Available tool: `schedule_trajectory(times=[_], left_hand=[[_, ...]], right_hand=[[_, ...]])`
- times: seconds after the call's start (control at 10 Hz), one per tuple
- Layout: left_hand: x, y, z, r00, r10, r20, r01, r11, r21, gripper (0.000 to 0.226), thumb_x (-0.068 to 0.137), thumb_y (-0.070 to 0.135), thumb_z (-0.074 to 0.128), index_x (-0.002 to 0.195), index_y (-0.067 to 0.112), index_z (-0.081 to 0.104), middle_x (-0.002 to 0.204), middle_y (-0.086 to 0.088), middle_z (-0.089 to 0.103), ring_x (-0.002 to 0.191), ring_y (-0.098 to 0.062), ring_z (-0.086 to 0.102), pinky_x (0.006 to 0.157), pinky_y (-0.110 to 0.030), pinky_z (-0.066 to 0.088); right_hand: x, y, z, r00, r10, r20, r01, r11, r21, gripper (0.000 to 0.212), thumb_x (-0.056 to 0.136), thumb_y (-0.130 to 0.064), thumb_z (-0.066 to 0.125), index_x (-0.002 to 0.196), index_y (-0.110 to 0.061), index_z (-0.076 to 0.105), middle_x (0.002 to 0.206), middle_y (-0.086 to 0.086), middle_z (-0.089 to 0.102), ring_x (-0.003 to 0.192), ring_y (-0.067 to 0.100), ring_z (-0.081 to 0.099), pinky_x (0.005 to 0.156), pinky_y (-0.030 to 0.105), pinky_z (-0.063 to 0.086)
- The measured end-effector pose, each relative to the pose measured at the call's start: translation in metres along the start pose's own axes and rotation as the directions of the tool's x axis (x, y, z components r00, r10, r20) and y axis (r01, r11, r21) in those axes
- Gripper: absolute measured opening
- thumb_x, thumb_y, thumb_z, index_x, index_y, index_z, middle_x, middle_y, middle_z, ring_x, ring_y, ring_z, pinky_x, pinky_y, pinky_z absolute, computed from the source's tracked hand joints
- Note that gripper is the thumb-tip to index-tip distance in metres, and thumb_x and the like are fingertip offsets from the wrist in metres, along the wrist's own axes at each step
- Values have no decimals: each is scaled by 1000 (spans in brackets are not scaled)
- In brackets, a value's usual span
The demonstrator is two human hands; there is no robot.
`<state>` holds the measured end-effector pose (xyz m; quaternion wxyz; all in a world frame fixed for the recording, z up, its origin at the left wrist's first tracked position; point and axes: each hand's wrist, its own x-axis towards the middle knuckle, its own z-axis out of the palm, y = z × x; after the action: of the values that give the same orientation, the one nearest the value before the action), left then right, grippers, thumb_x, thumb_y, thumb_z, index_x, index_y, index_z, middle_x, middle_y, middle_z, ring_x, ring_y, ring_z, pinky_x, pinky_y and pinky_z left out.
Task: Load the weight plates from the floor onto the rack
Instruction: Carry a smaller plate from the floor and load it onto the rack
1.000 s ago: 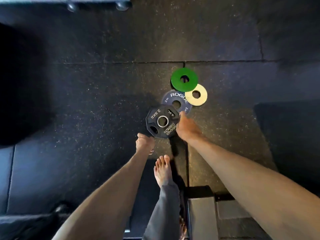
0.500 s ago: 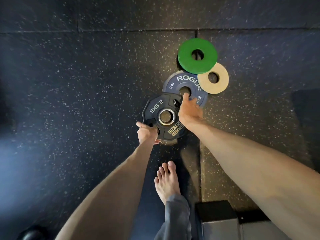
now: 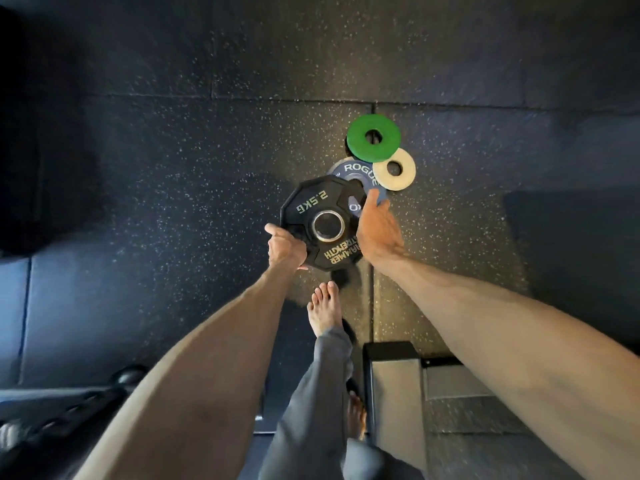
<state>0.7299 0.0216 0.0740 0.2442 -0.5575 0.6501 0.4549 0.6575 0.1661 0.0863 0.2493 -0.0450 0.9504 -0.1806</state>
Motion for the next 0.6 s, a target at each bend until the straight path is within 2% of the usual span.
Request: schedule_trajectory(times=[0.1, 0.2, 0.3, 0.4, 0.5, 0.6], left_hand=[[-77, -11, -38, 996, 67, -63, -70, 997, -43, 63, 92, 10, 50, 144, 5, 15, 139, -20, 45, 117, -46, 56, 93, -54, 53], [-174, -16, -90, 995, 94, -23, -96, 992, -84, 67, 90, 9, 52, 145, 7, 14, 138, -17, 45, 113, -47, 59, 89, -54, 55], [-271, -39, -143, 991, 109, -73, -118, 983, -141, 59, 93, 3, 50, 142, 7, 18, 132, -15, 42, 108, -47, 61, 60, -54, 60], [-349, -71, -188, 987, 107, -122, -127, 979, -162, 49, 92, 2, 51, 132, 8, 24, 136, -19, 42, 105, -49, 62, 42, -51, 54], [-418, -114, -230, 986, 102, -134, -129, 968, -217, 39, 91, 3, 55, 112, 13, 23, 131, -19, 45, 103, -49, 64, 33, -44, 51], [-469, -166, -260, 981, 90, -175, -132, 959, -252, 40, 90, -1, 53, 110, 12, 21, 130, -20, 46, 100, -49, 64, 25, -35, 46]], right_hand=[[-69, -30, -62, 1000, -21, -23, 22, 999, 33, 42, 103, -11, 29, 144, -7, 26, 135, 23, 46, 119, 42, 49, 92, 48, 41], [-154, -63, -124, 990, -106, -93, 116, 987, 109, 43, 96, -1, 39, 138, -6, 32, 132, 19, 48, 114, 38, 52, 80, 38, 34], [-238, -89, -168, 974, -189, -125, 201, 976, 88, 54, 86, 3, 54, 135, -6, 33, 129, 22, 47, 111, 41, 54, 79, 40, 40], [-320, -118, -202, 973, -185, -134, 206, 964, 167, 54, 84, 2, 59, 132, -6, 35, 128, 20, 47, 109, 38, 55, 82, 40, 42], [-397, -140, -219, 973, -195, -127, 222, 939, 263, 55, 82, 4, 59, 132, -4, 38, 129, 20, 47, 116, 36, 50, 92, 41, 42], [-465, -153, -210, 964, -236, -121, 265, 891, 368, 46, 81, 4, 56, 122, -9, 40, 120, 16, 50, 109, 31, 57, 91, 44, 49]])
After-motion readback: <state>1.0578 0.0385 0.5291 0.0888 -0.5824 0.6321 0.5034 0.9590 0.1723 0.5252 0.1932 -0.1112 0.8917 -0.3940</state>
